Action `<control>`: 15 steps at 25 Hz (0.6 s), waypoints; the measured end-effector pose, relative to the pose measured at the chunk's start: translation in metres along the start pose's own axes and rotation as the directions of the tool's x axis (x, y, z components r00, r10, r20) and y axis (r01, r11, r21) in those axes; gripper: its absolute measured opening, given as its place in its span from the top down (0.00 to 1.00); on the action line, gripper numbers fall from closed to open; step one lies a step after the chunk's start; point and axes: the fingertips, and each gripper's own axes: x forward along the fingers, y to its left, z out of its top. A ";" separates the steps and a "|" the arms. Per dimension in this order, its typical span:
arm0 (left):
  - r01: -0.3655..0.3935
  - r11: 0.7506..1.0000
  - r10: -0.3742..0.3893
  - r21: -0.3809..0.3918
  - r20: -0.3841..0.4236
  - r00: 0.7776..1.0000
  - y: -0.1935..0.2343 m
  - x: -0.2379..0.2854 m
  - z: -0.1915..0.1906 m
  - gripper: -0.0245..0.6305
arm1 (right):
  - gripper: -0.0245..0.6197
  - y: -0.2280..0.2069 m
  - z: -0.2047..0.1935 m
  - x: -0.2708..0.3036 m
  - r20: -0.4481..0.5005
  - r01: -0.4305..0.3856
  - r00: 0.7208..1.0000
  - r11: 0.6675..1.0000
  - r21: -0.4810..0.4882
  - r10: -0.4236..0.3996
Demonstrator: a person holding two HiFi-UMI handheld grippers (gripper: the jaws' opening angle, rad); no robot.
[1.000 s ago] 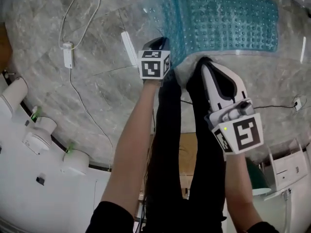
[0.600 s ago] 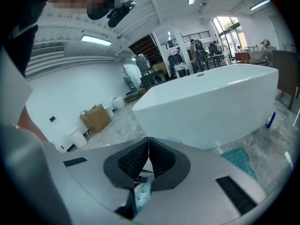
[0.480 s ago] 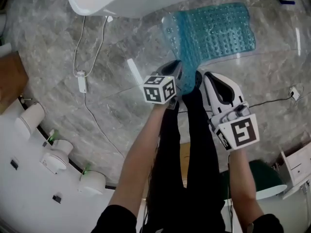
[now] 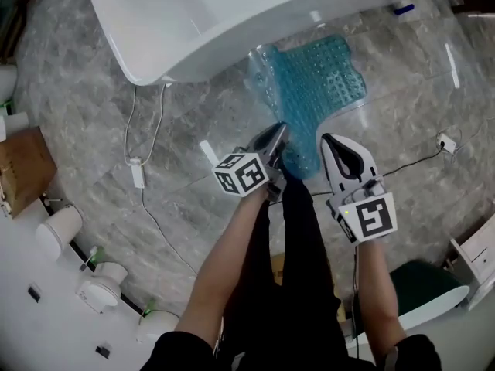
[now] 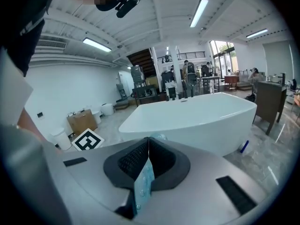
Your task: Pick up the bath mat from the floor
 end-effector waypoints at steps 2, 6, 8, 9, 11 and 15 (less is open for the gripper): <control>0.047 0.999 -0.047 -0.003 0.012 0.999 -0.036 0.003 0.013 0.91 | 0.94 -0.012 0.020 -0.019 0.029 0.042 0.999 0.999 0.011 -0.042; 0.121 0.993 -0.121 -0.011 0.028 0.992 -0.106 0.000 0.032 0.91 | 0.94 -0.028 0.047 -0.056 0.067 0.112 0.991 0.993 0.035 -0.114; 0.166 0.986 -0.164 -0.030 0.044 0.985 -0.140 0.000 0.042 0.91 | 0.94 -0.037 0.060 -0.074 0.081 0.144 0.986 0.989 0.039 -0.147; 0.190 0.981 -0.188 -0.034 0.054 0.981 -0.156 0.001 0.049 0.91 | 0.94 -0.042 0.067 -0.082 0.088 0.162 0.982 0.986 0.045 -0.166; 0.239 0.970 -0.236 -0.035 0.077 0.969 -0.186 0.001 0.063 0.91 | 0.94 -0.051 0.078 -0.099 0.104 0.202 0.973 0.977 0.061 -0.208; 0.326 0.945 -0.321 -0.037 0.108 0.941 -0.234 -0.017 0.083 0.91 | 0.94 -0.062 0.091 -0.134 0.120 0.270 0.953 0.959 0.085 -0.279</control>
